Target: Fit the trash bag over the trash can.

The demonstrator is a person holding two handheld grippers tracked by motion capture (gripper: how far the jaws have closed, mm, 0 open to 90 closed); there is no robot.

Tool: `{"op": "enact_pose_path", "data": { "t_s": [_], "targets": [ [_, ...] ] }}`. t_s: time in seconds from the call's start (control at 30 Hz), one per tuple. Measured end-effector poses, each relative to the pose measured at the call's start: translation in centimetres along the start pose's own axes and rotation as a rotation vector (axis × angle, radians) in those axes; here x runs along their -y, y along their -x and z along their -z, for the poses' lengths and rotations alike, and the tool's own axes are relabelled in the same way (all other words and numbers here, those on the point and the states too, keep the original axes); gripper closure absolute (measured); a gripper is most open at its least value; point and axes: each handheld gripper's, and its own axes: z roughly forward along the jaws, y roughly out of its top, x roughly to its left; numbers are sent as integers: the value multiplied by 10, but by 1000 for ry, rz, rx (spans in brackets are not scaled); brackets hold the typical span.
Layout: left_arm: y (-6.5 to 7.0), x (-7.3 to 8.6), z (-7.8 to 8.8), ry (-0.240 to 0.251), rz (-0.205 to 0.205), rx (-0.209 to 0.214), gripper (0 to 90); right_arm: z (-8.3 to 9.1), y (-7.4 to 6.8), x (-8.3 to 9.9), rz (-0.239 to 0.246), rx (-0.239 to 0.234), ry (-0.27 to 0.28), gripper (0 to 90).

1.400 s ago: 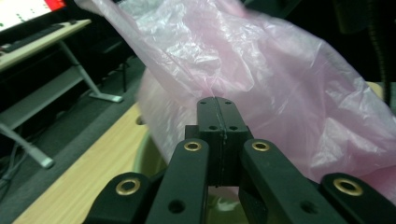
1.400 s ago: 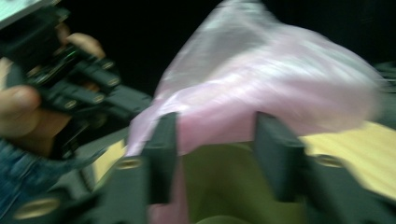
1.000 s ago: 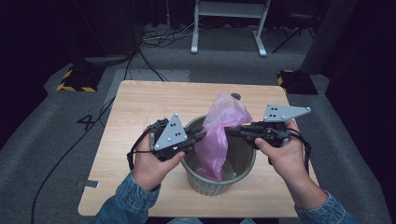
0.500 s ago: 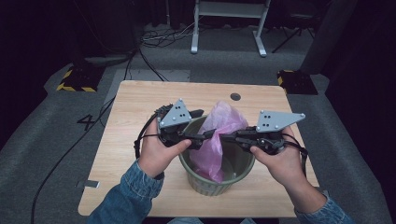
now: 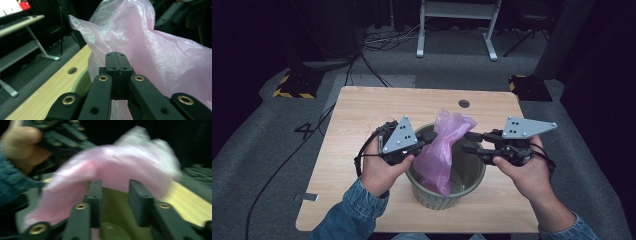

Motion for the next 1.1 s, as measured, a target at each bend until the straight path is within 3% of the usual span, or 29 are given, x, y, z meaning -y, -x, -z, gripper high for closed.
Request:
{"op": "enact_pose_path", "data": {
  "t_s": [0.2,0.33,0.37,0.4,0.43,0.5,0.63,0.8,0.9,1.1],
  "targets": [
    [1,-1,1,17,-15,10,900,10,17,1,-38,92,16,512],
    [1,-1,0,23,-18,24,900,8,27,-2,-38,102,28,431],
    [1,-1,0,21,-21,25,900,6,30,-3,-28,89,29,448],
    [1,-1,0,17,-22,16,900,5,31,-3,-15,83,30,525],
    [1,-1,0,13,-28,3,900,4,32,-4,19,63,21,690],
    [-2,1,2,7,-22,-9,900,3,29,-4,38,-1,28,893],
    [-6,5,6,10,-10,-23,900,6,22,-5,84,-15,19,900],
    [-9,5,13,16,-23,-84,900,12,19,-8,86,5,-36,900],
    [-12,6,17,28,-12,-96,900,20,19,-7,73,16,-51,900],
    [-12,6,20,-1,-39,-164,900,30,20,0,57,34,-82,900]
  ]
}}
